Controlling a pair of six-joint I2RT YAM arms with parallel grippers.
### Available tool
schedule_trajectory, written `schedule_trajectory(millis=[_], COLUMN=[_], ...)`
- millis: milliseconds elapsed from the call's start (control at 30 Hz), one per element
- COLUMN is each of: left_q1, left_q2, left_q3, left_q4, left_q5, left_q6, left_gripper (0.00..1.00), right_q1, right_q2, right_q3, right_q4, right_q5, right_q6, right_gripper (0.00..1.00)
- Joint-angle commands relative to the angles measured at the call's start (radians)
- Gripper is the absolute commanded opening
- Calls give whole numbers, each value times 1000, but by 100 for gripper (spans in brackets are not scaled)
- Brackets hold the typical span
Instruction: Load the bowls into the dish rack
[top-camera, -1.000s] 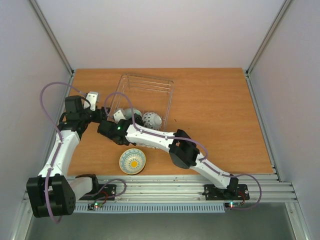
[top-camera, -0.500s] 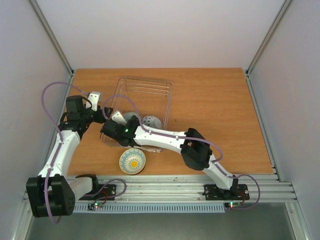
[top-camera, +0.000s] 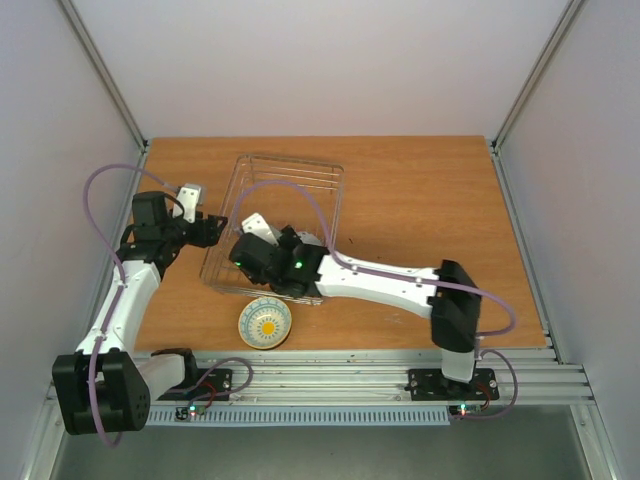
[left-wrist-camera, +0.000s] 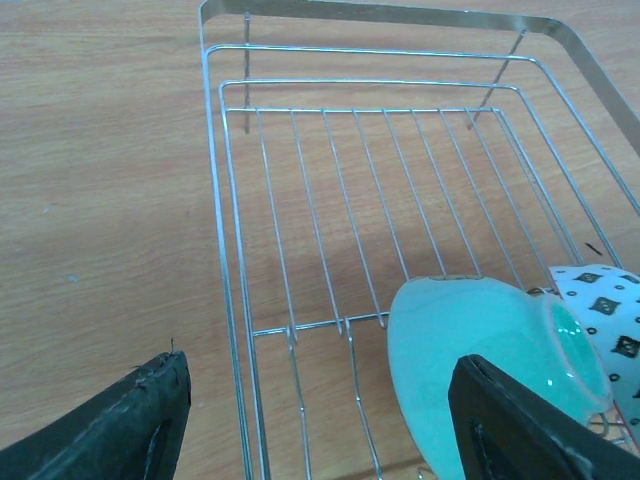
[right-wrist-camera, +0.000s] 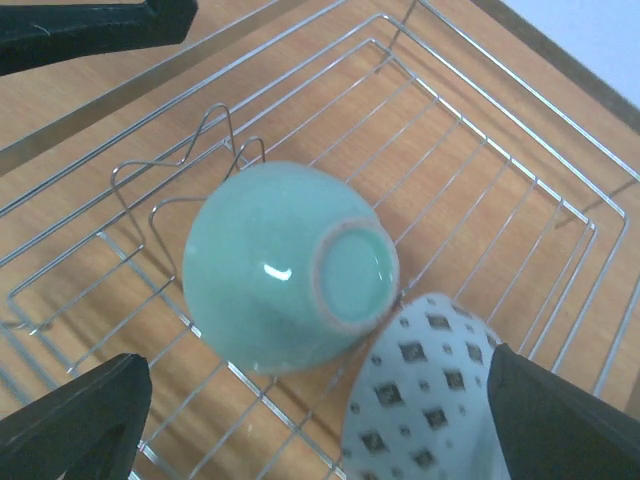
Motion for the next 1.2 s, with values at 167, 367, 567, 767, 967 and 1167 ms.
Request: schedule_trajectory(millis=[167, 367, 567, 767, 967, 1167], left_q1=[-4, -3, -3, -3, -4, -4], left_q2=[-13, -26, -21, -12, -5, 2], left_q3=[3, -2, -3, -3, -4, -3], left_q4=[0, -11, -9, -9, -6, -3], left_q5=[187, 231, 244, 245, 245, 245], left_q6=[38, 56, 61, 64, 64, 63], left_gripper=[72, 71, 71, 71, 71, 71], right_q1=[8, 7, 10, 10, 24, 99], right_q2=[-262, -324, -309, -275, -290, -312], right_q3=[-253, -374, -440, -450, -455, -410], right_q4=[-20, -61, -44, -11, -11, -54], right_q5=[-230, -406, -472, -504, -470, -397], right_q6=[70, 130, 165, 177, 220, 221], right_gripper=[70, 47, 40, 38, 32, 29])
